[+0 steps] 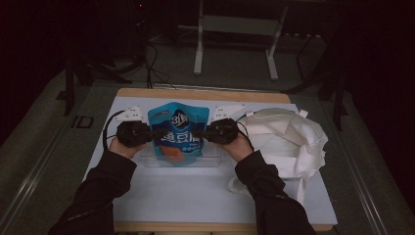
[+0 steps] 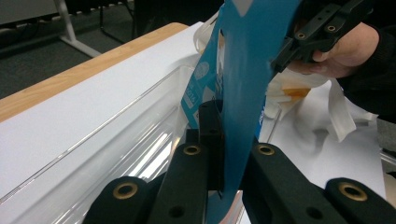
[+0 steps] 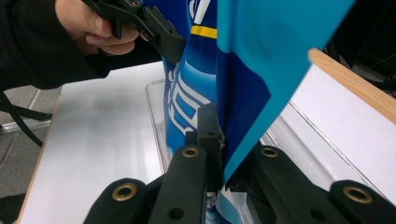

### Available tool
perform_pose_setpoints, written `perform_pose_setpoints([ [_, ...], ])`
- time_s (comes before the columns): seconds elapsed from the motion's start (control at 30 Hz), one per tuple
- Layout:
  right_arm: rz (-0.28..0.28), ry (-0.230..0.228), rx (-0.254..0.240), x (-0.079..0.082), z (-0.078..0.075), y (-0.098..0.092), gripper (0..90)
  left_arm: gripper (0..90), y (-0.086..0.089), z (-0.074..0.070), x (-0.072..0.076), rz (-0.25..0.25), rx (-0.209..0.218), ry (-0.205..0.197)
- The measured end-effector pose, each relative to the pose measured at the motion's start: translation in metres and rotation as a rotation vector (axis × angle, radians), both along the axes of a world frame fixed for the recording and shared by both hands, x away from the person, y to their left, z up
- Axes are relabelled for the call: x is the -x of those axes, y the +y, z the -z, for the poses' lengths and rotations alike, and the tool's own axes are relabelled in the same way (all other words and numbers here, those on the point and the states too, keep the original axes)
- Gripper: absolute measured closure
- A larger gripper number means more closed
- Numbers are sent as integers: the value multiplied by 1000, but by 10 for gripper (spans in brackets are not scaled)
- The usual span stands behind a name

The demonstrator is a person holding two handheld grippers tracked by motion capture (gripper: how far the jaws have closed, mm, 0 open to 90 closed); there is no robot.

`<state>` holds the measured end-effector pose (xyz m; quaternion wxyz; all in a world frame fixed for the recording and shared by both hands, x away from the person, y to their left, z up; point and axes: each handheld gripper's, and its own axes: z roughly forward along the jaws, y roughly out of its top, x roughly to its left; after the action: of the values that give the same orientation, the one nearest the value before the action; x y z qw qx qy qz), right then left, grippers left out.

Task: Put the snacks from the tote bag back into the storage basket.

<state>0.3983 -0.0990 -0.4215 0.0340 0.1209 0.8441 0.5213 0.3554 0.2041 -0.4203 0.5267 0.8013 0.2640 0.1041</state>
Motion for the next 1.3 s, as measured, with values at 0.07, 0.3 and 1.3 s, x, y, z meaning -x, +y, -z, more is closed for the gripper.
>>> perform_pose_setpoints([
  [0.07,1,-2,-1,-1,0,0,867,891,-1,0,1,-5,-6,-5],
  [0.3,19,-48,47,2,-4,3,759,847,-1,-2,3,-20,-9,-7],
  [1.3,117,-90,8,6,-16,-22,134,16,10,3,30,-84,26,-13],
])
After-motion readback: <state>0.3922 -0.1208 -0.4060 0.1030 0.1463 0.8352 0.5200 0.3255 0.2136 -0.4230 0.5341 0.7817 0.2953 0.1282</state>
